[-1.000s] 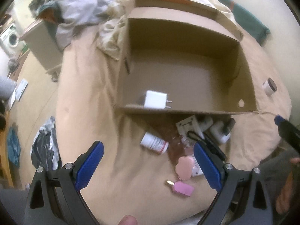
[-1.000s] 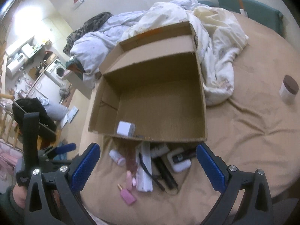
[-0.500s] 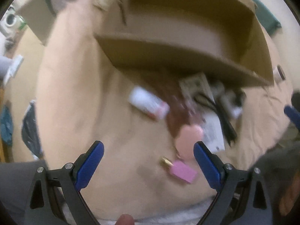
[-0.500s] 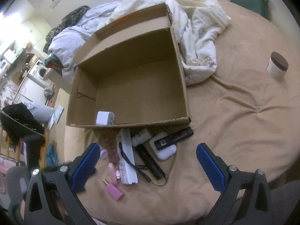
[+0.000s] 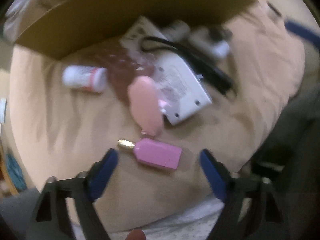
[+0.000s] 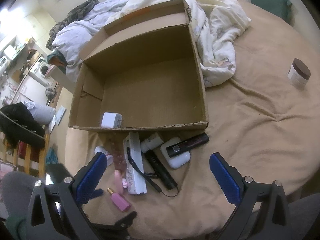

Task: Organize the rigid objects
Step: 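Grasp the pink perfume bottle with the left tool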

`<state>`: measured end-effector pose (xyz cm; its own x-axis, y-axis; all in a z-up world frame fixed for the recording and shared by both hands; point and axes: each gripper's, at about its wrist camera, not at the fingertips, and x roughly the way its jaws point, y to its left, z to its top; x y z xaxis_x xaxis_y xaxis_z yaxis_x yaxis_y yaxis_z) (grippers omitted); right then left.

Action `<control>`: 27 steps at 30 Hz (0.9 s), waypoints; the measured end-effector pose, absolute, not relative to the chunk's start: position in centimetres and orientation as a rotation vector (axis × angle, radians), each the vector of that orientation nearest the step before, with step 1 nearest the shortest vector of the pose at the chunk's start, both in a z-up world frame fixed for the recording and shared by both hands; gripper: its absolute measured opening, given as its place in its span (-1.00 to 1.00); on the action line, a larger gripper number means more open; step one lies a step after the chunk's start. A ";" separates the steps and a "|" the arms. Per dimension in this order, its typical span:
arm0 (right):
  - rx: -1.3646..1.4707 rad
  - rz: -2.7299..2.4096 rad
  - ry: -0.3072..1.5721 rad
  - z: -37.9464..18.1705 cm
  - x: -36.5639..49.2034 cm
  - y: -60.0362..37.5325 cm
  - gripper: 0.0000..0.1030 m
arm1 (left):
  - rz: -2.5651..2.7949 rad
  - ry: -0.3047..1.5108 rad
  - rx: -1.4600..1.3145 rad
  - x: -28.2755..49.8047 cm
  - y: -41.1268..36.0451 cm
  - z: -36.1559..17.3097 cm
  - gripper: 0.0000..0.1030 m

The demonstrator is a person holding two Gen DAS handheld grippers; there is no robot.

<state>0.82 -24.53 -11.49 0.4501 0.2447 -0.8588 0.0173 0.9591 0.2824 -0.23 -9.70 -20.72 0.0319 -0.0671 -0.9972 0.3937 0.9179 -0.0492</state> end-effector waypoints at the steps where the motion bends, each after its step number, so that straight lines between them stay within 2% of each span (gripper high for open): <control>1: 0.267 0.144 1.097 -11.5 0.8 -24.5 1.00 | -0.372 1.482 0.334 -0.5 -10.3 -21.1 0.40; 3: 0.272 0.140 1.095 -11.4 0.8 -24.7 1.00 | -0.384 1.468 0.370 -0.7 -10.8 -21.3 0.28; 5: 0.283 0.135 1.095 -11.5 0.8 -25.0 1.00 | -0.400 1.456 0.384 -0.8 -11.1 -21.2 0.03; 6: 0.289 0.135 1.094 -11.4 0.7 -25.1 1.00 | -0.406 1.453 0.388 -0.7 -11.2 -21.0 -0.18; 13: 0.312 0.135 1.095 -11.4 0.8 -25.5 1.00 | -0.410 1.463 0.362 -0.7 -11.2 -20.4 -0.21; 17: 0.366 0.141 1.099 -11.6 0.8 -26.4 1.00 | -0.395 1.459 0.288 0.4 -9.0 -17.3 -0.21; 24: 0.542 0.141 1.123 -12.4 1.6 -29.4 1.00 | -0.244 1.251 0.296 3.7 -4.3 -8.9 -0.21; 27: 0.523 0.156 1.229 -14.0 2.9 -29.2 1.00 | -0.188 1.188 0.296 5.1 -2.0 -7.0 -0.21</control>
<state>2.89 -29.20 -13.98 0.3411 0.3891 -0.8557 0.1627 0.8721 0.4615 5.11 -2.03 -7.01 0.3641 0.0110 -0.9313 0.2982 0.9459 0.1277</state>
